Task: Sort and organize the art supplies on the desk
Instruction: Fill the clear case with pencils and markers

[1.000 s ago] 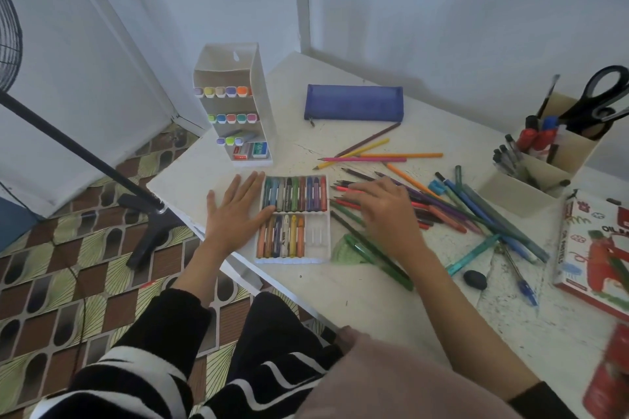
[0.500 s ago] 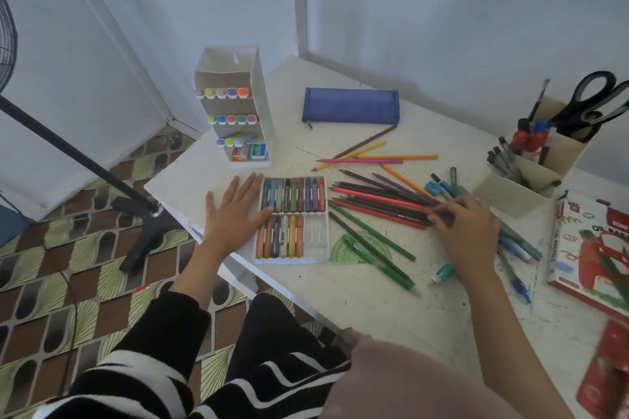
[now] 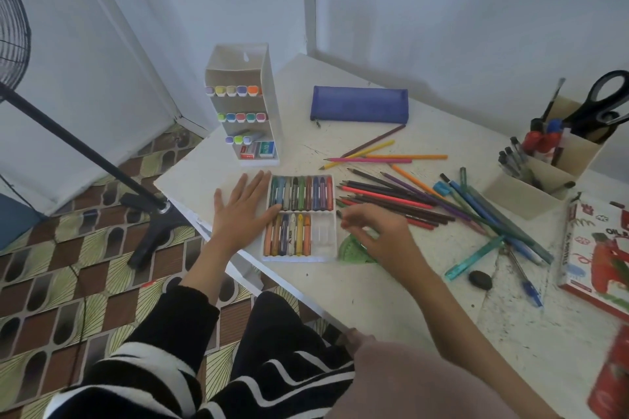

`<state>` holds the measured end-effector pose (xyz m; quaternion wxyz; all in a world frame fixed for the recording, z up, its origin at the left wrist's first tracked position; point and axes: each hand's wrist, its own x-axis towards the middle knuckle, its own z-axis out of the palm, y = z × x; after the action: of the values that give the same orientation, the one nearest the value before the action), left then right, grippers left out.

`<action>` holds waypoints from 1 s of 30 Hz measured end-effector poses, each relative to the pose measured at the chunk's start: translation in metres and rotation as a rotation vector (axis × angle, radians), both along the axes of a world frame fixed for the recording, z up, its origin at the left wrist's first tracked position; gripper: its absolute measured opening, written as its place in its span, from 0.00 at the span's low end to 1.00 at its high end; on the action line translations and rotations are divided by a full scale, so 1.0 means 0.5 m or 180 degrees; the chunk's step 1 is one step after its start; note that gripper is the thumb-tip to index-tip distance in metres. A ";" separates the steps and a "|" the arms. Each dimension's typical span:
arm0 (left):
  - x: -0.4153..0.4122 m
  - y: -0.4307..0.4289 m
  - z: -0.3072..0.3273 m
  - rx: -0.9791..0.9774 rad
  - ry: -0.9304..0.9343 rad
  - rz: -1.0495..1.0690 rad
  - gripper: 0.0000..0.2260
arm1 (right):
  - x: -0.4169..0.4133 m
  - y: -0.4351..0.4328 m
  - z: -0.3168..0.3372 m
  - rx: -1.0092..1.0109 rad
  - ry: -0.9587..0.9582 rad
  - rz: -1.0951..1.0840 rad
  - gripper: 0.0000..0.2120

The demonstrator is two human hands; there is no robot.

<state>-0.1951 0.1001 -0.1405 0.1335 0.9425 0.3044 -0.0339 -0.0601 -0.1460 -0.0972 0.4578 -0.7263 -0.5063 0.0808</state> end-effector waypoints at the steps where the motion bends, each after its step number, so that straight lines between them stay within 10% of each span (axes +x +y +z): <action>1: 0.000 0.000 0.000 0.0000 -0.0005 -0.0001 0.33 | -0.009 0.013 -0.009 -0.0044 -0.0131 0.0204 0.10; 8: 0.000 0.000 -0.003 0.0034 -0.0009 0.0010 0.33 | -0.036 0.064 -0.050 -0.0393 -0.1408 0.0932 0.11; 30: 0.002 -0.001 0.002 0.0026 -0.0011 0.0007 0.33 | -0.023 0.043 -0.072 -0.0392 -0.1837 0.0332 0.13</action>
<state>-0.1943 0.0994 -0.1397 0.1303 0.9428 0.3054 -0.0309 -0.0717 -0.1246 -0.1330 0.2453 -0.7187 -0.6463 -0.0750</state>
